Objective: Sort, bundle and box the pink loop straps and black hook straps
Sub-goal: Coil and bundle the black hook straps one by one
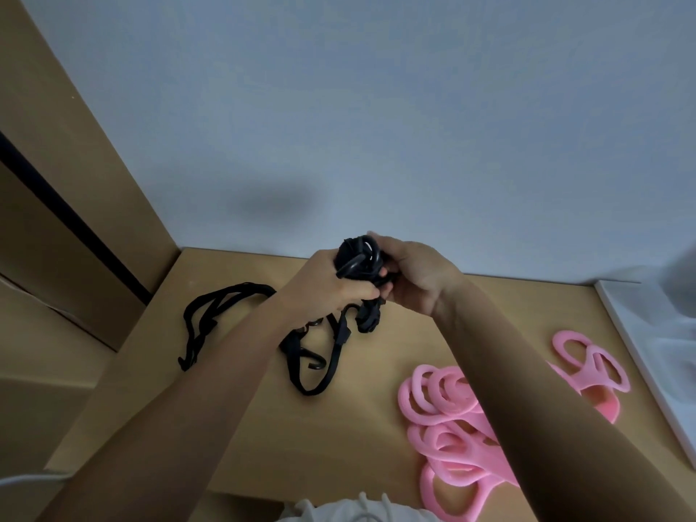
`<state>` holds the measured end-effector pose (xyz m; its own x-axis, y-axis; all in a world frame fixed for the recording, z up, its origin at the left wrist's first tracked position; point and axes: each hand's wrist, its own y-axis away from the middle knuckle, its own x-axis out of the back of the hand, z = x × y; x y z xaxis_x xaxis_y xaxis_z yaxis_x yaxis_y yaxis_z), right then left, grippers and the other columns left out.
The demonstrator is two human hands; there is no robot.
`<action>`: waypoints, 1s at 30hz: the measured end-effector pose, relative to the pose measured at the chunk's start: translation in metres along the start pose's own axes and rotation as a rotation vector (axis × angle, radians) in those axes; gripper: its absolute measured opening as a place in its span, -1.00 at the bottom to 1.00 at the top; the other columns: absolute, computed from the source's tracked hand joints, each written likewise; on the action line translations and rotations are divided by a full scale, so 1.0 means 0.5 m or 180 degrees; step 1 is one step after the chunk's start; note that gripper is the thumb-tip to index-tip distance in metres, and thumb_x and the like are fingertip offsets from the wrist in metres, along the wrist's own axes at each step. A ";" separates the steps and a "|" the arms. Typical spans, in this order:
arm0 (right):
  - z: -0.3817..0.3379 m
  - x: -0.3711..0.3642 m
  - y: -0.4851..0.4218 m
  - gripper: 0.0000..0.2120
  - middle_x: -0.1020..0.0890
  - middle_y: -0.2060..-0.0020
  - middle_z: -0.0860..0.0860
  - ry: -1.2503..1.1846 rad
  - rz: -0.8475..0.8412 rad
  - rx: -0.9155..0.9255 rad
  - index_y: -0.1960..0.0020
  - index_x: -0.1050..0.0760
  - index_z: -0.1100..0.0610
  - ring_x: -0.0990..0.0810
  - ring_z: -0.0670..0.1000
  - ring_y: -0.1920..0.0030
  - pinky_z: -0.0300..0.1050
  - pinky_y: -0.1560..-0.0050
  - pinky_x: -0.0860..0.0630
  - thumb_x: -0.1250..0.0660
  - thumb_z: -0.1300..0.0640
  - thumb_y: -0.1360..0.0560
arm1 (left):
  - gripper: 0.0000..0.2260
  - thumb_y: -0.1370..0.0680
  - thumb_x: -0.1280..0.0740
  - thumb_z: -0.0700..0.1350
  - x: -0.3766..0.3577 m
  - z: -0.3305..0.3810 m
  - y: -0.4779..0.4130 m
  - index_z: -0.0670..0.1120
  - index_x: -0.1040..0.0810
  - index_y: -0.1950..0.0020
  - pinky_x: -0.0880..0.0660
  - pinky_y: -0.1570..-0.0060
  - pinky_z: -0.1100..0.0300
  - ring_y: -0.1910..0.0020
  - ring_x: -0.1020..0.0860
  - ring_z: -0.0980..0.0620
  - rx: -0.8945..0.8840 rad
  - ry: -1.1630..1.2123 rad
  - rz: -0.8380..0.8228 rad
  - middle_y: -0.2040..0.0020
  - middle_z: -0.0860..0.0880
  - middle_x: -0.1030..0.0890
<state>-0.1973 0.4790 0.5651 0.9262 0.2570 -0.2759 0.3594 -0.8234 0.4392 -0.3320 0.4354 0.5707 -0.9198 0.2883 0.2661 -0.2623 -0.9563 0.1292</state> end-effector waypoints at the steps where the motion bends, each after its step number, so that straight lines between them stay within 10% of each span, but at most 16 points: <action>1: 0.002 0.001 0.002 -0.72 -0.32 0.59 -0.07 -0.0078 -0.0023 -0.0098 0.31 -0.45 0.11 -0.28 -0.13 0.51 -0.33 0.53 -0.21 -0.25 0.05 -0.56 | -0.83 -0.45 -0.35 -0.41 0.003 -0.005 -0.003 -0.15 -0.49 0.19 -0.30 0.47 0.53 0.55 -0.45 0.30 -0.0022 -0.0087 0.0052 0.56 0.20 -0.48; 18: 0.064 0.025 0.026 -0.87 -0.54 0.37 0.11 -0.0625 -0.0443 0.0474 0.05 -0.46 0.32 -0.51 0.02 0.37 -0.32 0.46 -0.39 -0.16 0.30 -0.54 | -0.71 -0.36 -0.42 0.00 -0.022 -0.033 -0.009 -0.11 -0.52 0.00 -0.24 0.50 0.29 0.48 -0.37 0.12 0.0560 0.0667 0.0139 0.42 0.07 -0.48; 30: 0.091 0.003 0.036 -0.77 -0.59 0.43 0.06 -0.0475 0.0002 0.0759 0.16 -0.49 0.31 -0.58 0.01 0.49 -0.31 0.45 -0.51 -0.14 0.28 -0.60 | -0.92 -0.46 -0.36 -0.31 -0.028 -0.035 -0.007 -0.17 -0.48 0.14 -0.41 0.37 0.16 0.38 -0.46 0.00 0.0374 0.0718 0.0315 0.32 -0.13 -0.48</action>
<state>-0.1945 0.4419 0.5338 0.8930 0.1937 -0.4062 0.3054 -0.9238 0.2309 -0.3234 0.4341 0.5498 -0.9845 0.1630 0.0651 -0.1445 -0.9632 0.2265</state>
